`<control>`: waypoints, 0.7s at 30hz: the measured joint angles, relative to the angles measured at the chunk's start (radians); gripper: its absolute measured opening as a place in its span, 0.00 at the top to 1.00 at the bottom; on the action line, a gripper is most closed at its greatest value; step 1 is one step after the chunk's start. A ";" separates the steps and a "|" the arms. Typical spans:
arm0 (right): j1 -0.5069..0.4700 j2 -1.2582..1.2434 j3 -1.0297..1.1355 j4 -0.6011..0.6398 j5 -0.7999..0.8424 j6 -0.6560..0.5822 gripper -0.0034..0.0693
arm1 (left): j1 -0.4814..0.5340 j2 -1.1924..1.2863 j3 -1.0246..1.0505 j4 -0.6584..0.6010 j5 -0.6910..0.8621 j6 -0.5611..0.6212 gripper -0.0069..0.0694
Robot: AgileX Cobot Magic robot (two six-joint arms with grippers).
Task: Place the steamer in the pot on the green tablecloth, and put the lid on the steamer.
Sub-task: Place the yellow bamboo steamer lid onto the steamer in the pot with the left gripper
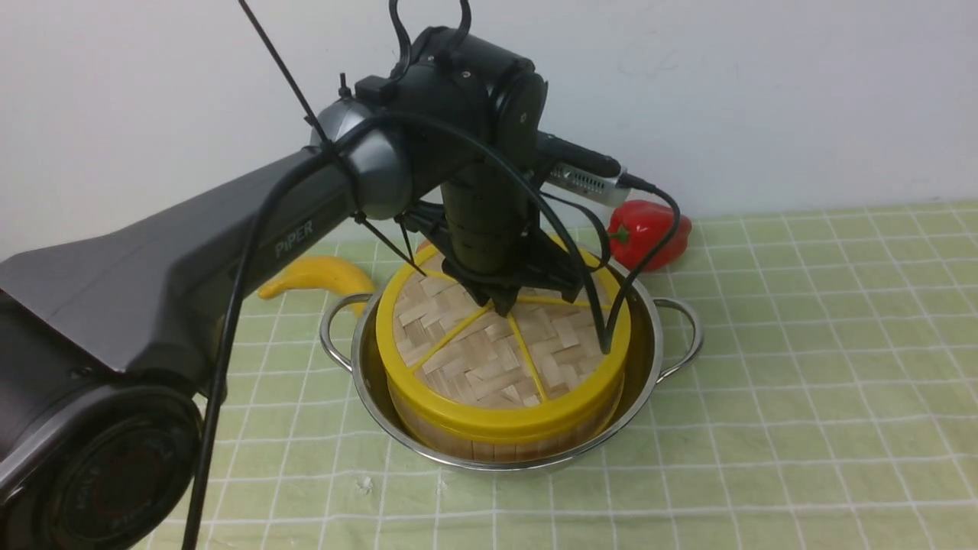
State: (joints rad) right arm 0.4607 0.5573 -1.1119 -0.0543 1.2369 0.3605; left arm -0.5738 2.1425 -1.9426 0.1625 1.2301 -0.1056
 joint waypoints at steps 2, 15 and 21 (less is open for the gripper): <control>0.000 0.000 0.000 0.000 0.000 -0.001 0.37 | 0.000 0.009 -0.001 0.002 0.000 0.000 0.76; 0.000 0.000 0.000 0.003 0.000 -0.001 0.37 | 0.000 0.026 -0.008 0.007 0.000 0.002 0.76; 0.000 0.000 0.000 0.003 0.000 -0.002 0.37 | -0.001 0.026 -0.008 0.011 0.000 0.003 0.76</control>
State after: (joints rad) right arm 0.4607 0.5573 -1.1119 -0.0510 1.2369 0.3585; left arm -0.5744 2.1688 -1.9506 0.1738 1.2305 -0.1022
